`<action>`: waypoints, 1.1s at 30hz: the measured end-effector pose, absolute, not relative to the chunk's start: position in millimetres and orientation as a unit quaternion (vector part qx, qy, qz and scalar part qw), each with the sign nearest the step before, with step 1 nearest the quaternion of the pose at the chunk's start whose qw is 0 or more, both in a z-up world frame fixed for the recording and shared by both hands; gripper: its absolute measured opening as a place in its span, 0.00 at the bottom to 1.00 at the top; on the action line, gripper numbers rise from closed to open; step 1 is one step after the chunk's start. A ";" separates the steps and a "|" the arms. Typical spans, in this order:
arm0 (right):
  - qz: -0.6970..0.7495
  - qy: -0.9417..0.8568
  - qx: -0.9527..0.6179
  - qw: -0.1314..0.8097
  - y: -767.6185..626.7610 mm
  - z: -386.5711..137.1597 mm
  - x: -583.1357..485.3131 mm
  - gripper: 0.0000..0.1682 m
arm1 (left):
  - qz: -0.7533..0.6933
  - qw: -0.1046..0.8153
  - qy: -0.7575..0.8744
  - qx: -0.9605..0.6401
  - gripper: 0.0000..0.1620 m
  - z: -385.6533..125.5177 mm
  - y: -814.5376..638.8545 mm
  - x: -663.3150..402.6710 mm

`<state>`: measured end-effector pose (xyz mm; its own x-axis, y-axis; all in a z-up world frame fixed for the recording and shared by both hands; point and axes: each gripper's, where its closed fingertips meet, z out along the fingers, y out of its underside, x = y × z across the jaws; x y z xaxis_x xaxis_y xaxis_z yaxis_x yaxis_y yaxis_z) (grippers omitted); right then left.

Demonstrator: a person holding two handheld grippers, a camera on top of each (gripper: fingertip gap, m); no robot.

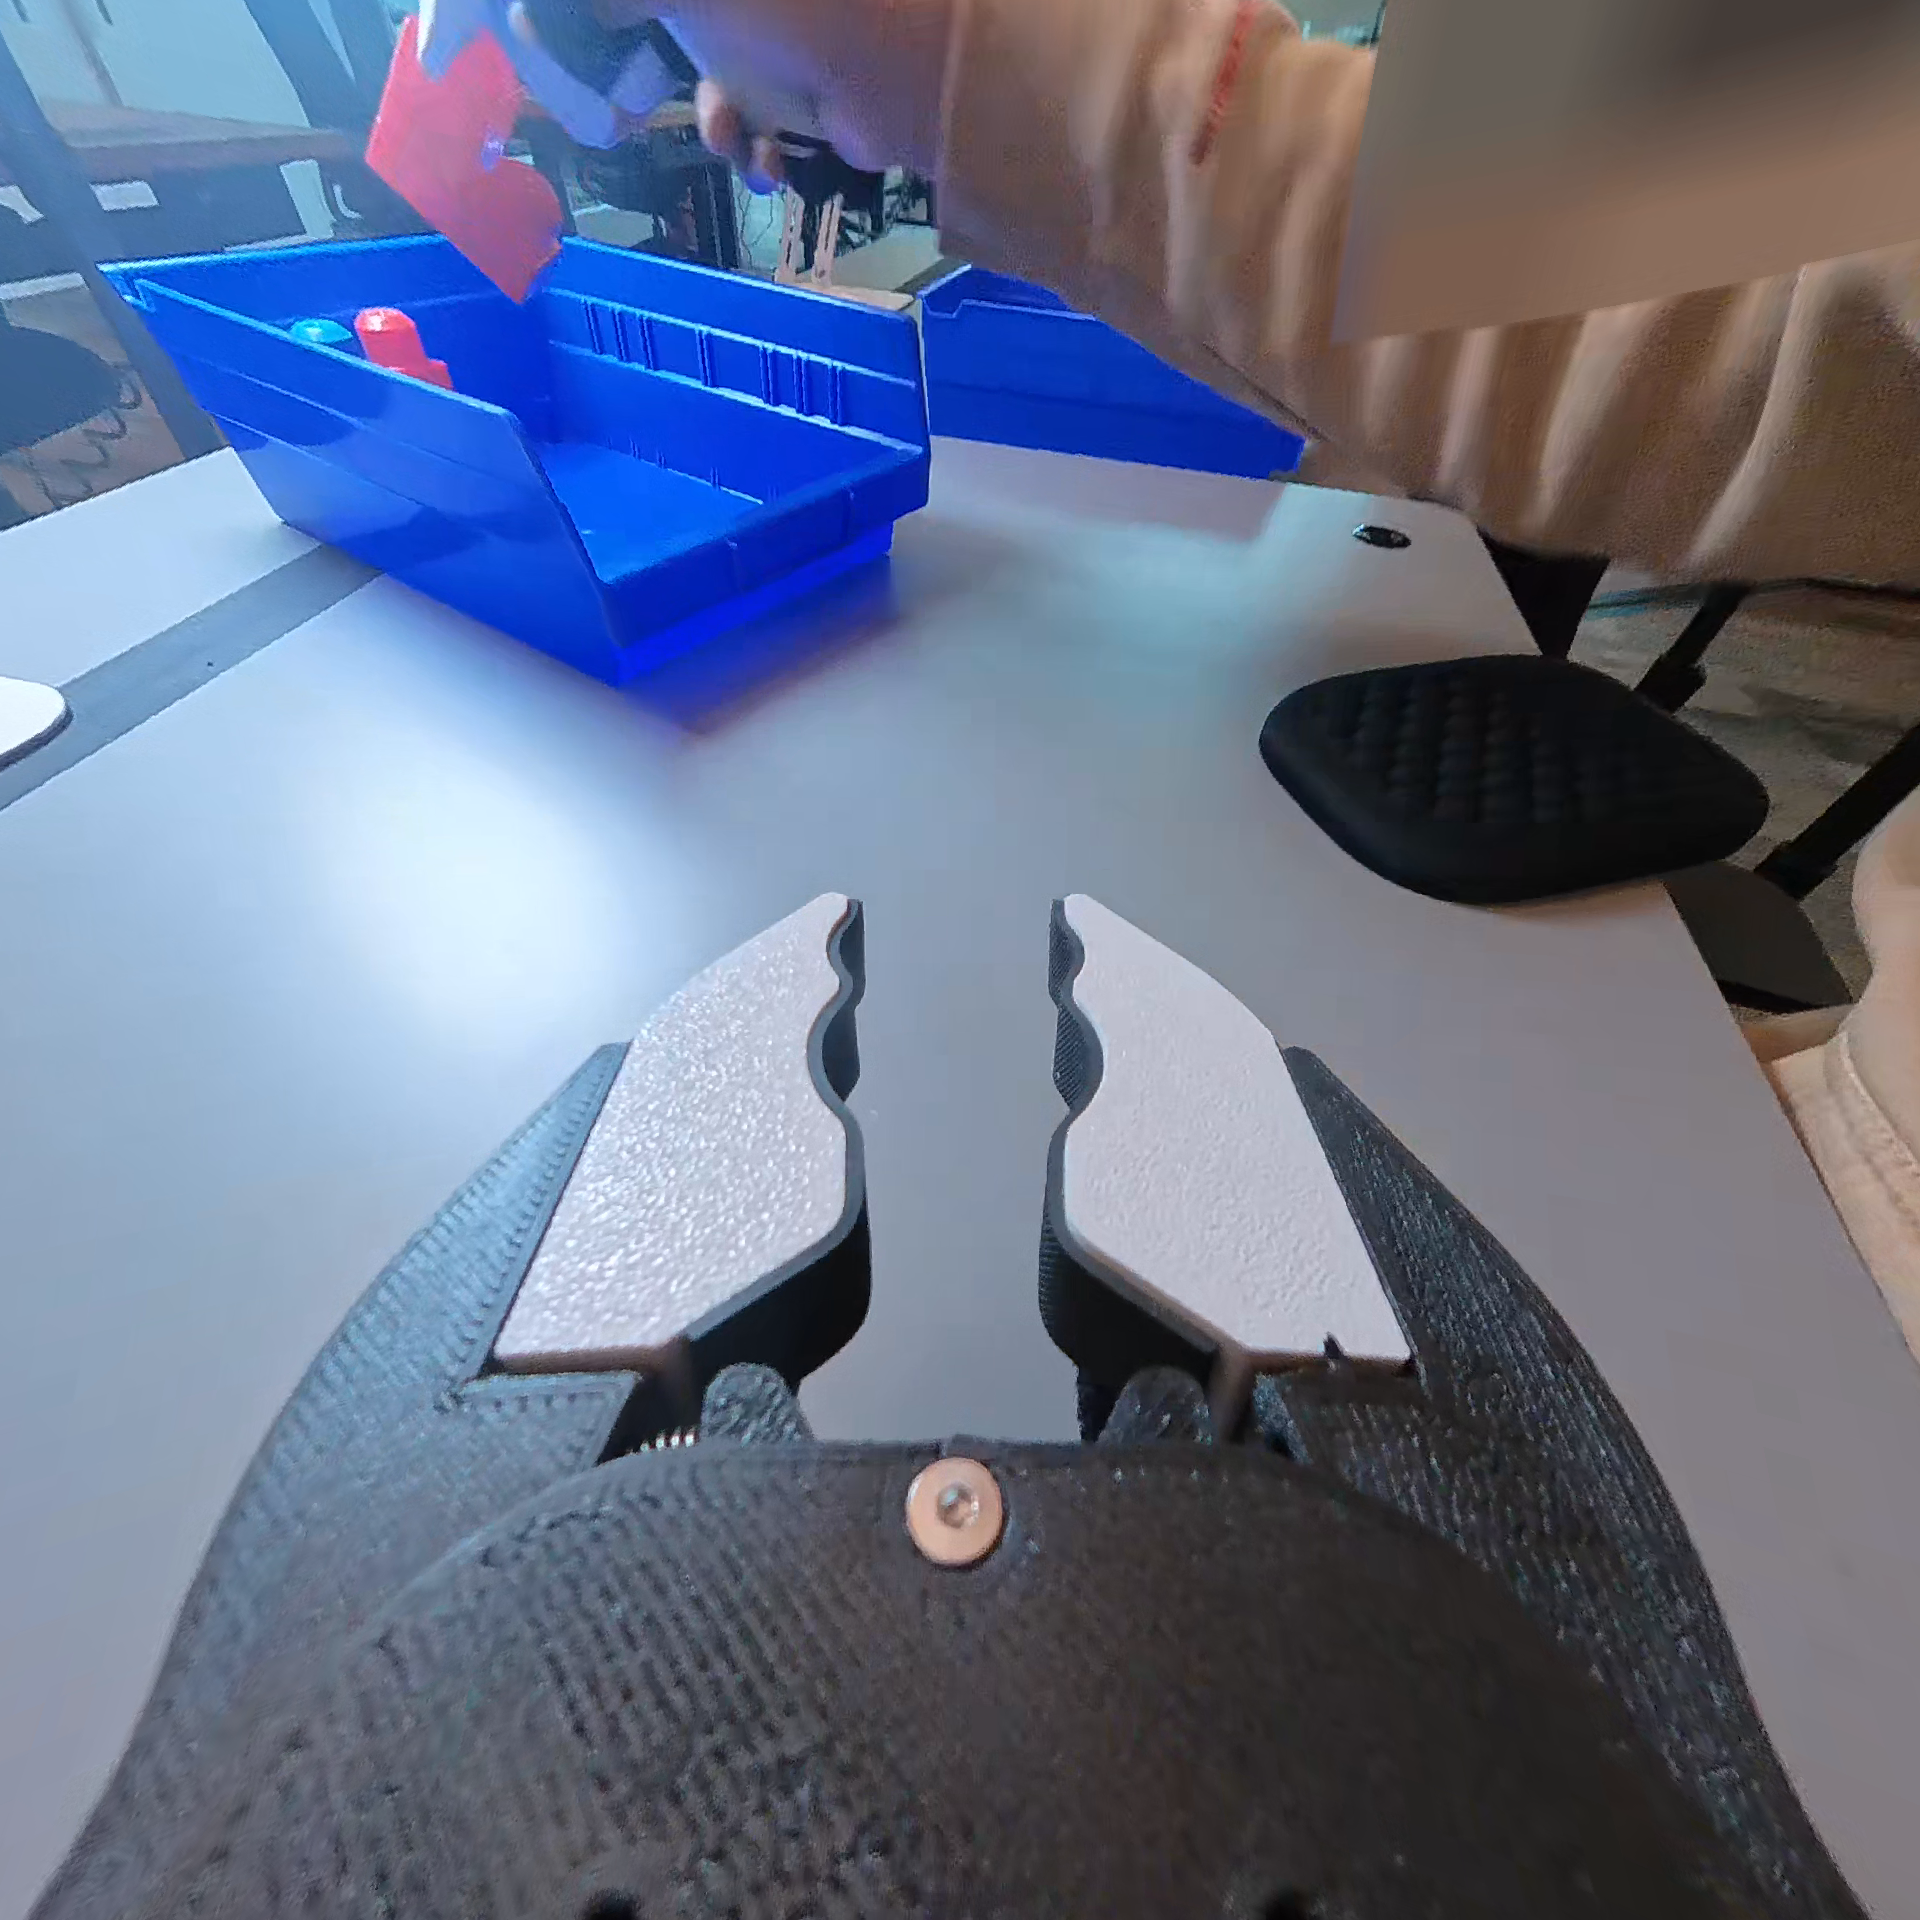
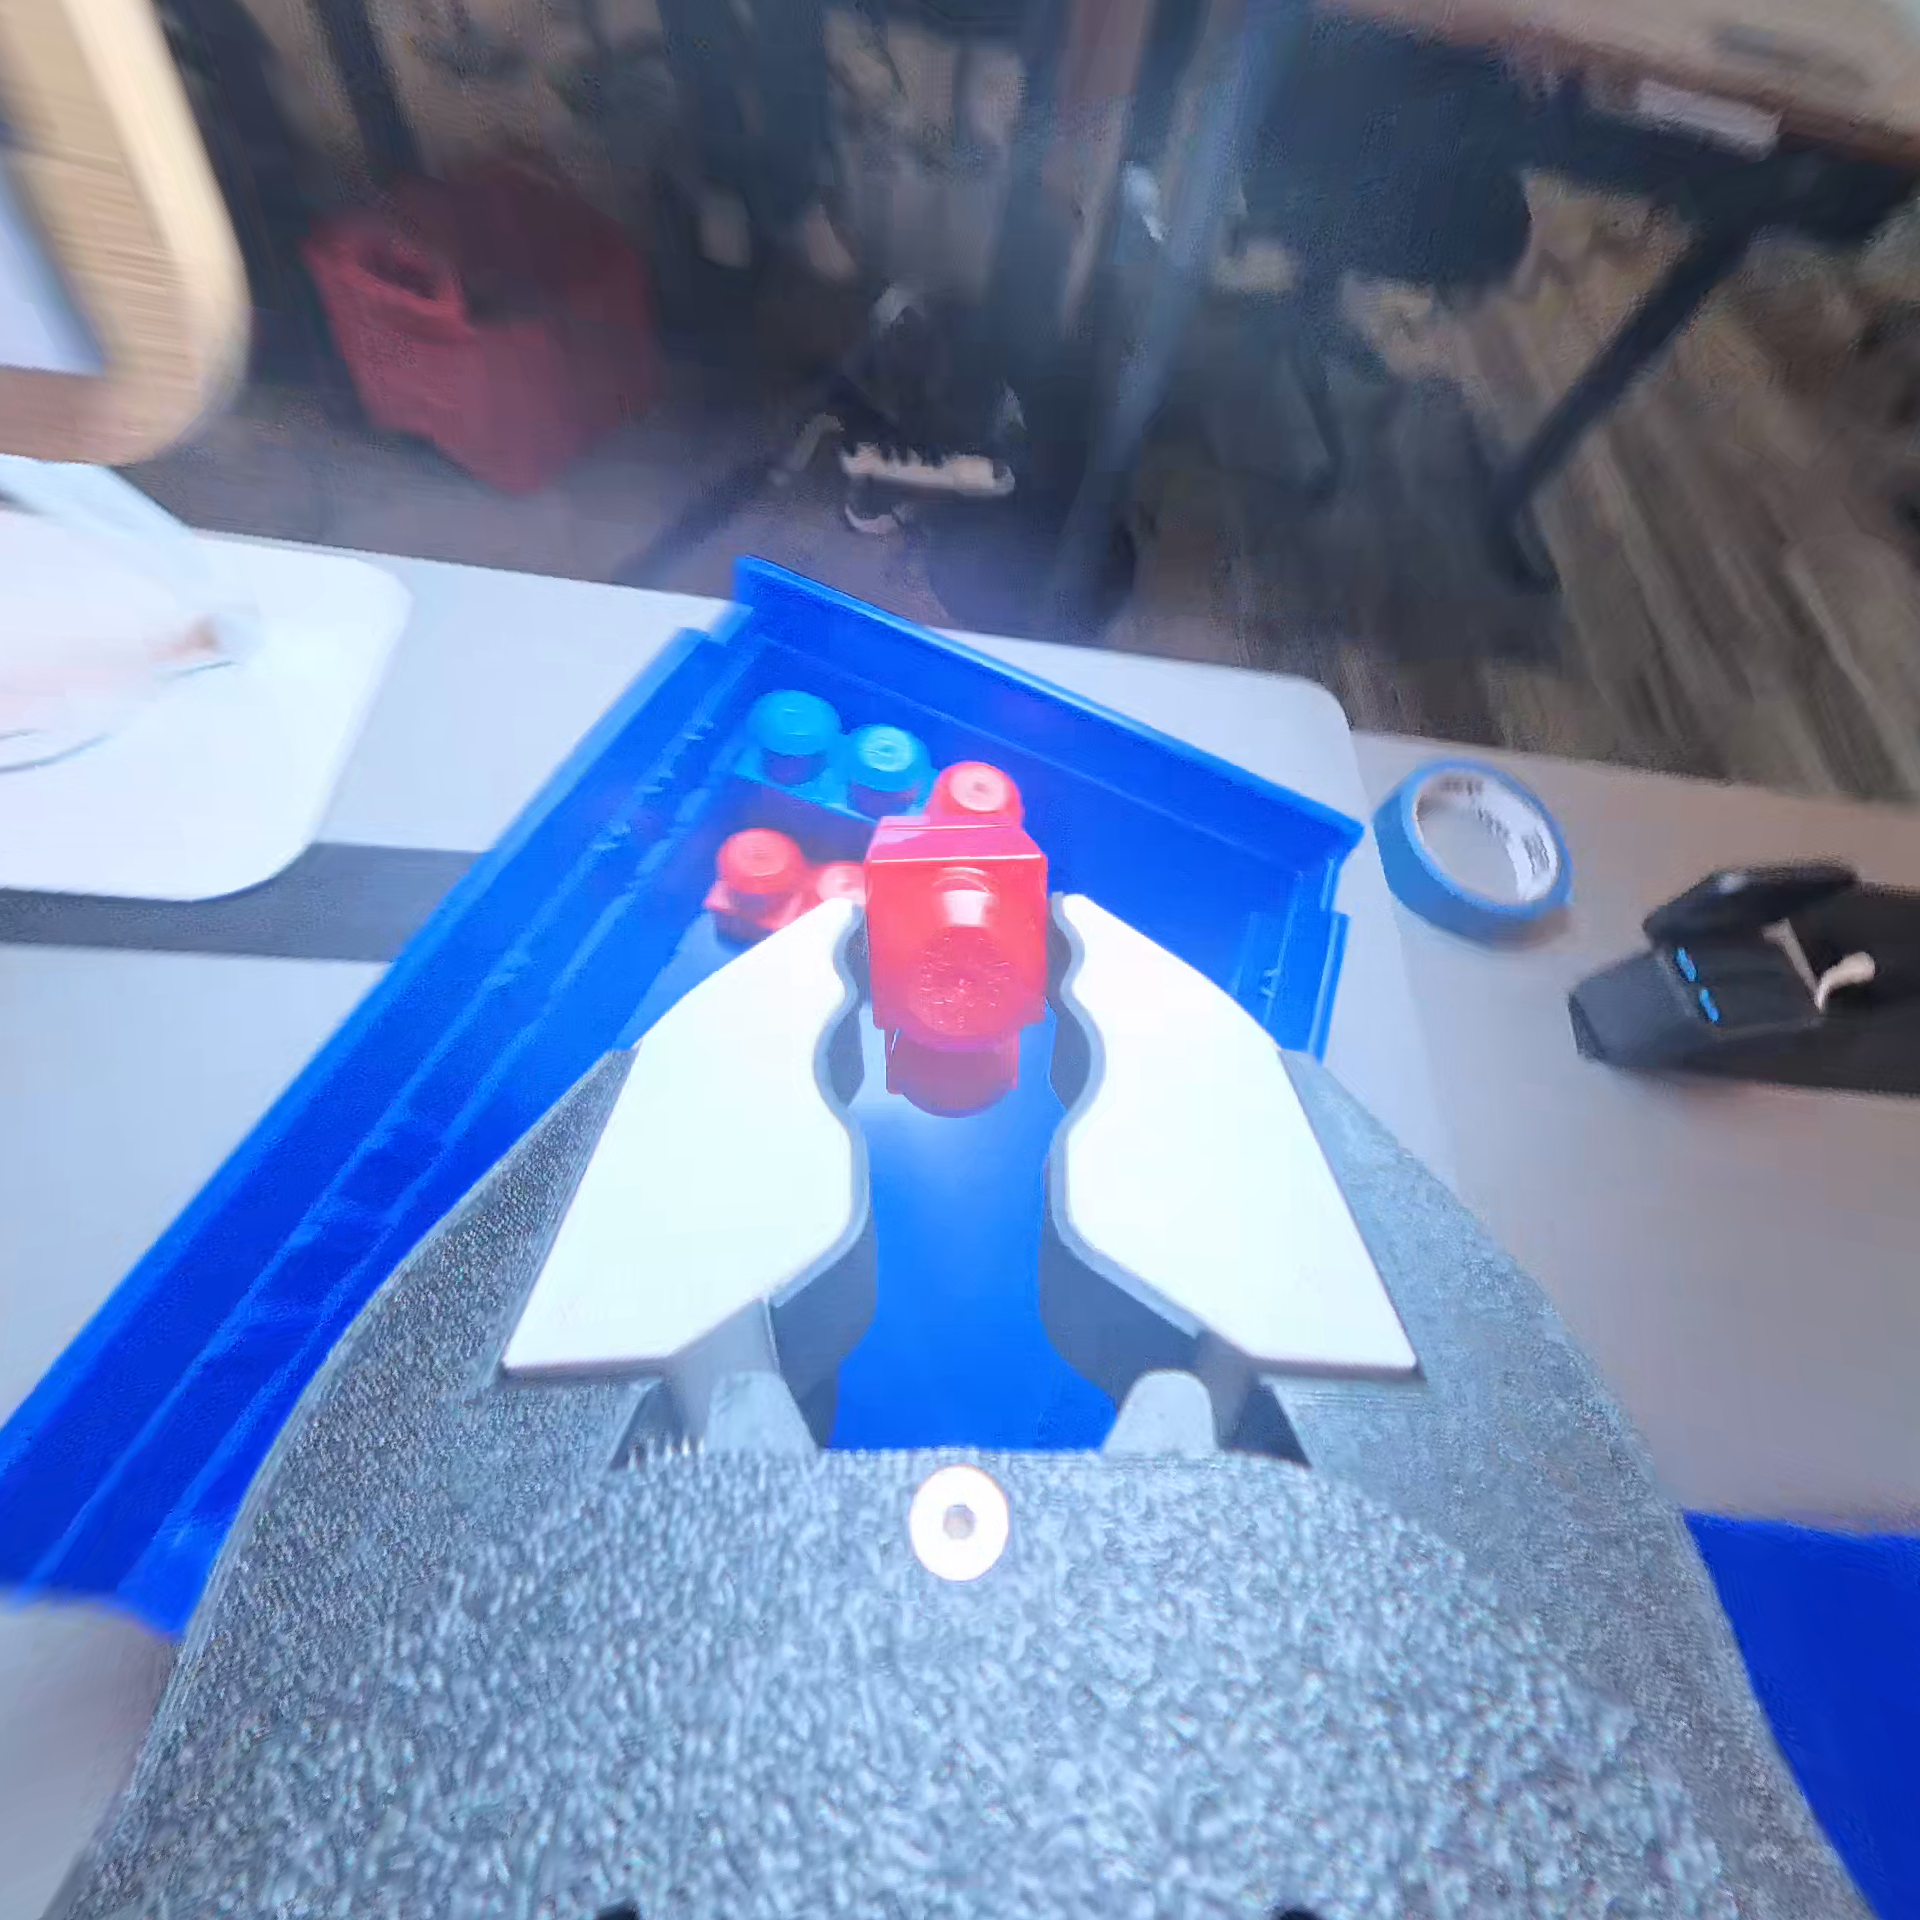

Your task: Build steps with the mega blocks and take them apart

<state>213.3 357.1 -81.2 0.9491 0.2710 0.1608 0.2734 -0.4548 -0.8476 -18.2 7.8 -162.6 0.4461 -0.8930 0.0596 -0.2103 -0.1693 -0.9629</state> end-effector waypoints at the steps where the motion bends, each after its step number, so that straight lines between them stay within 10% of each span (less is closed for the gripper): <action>1: -0.010 -0.135 -0.869 0.476 373.4 -92.7 222.6 0.19 | -0.334 0.500 0.406 -0.688 0.21 -165.5 7.8 -18.1; 11: 0.019 0.006 -0.909 0.416 445.9 -169.2 248.1 0.23 | -0.321 0.488 0.409 -0.701 0.19 -177.4 11.5 -22.5; 22: 0.203 -0.178 -0.745 0.610 346.2 -49.3 146.1 0.26 | -0.275 0.506 0.413 -0.705 0.18 -173.1 24.1 -34.7; 33: 0.355 -0.365 -0.704 0.495 95.7 -83.0 61.4 0.25 | 0.021 0.535 0.207 -0.819 0.16 -60.7 137.4 -320.4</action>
<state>61.4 95.7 -83.0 0.4822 0.8650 -0.1387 0.1629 -0.2441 -0.9560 -320.4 137.4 -60.7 0.9135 -0.3167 -0.2554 -0.3612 -0.3425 -0.8673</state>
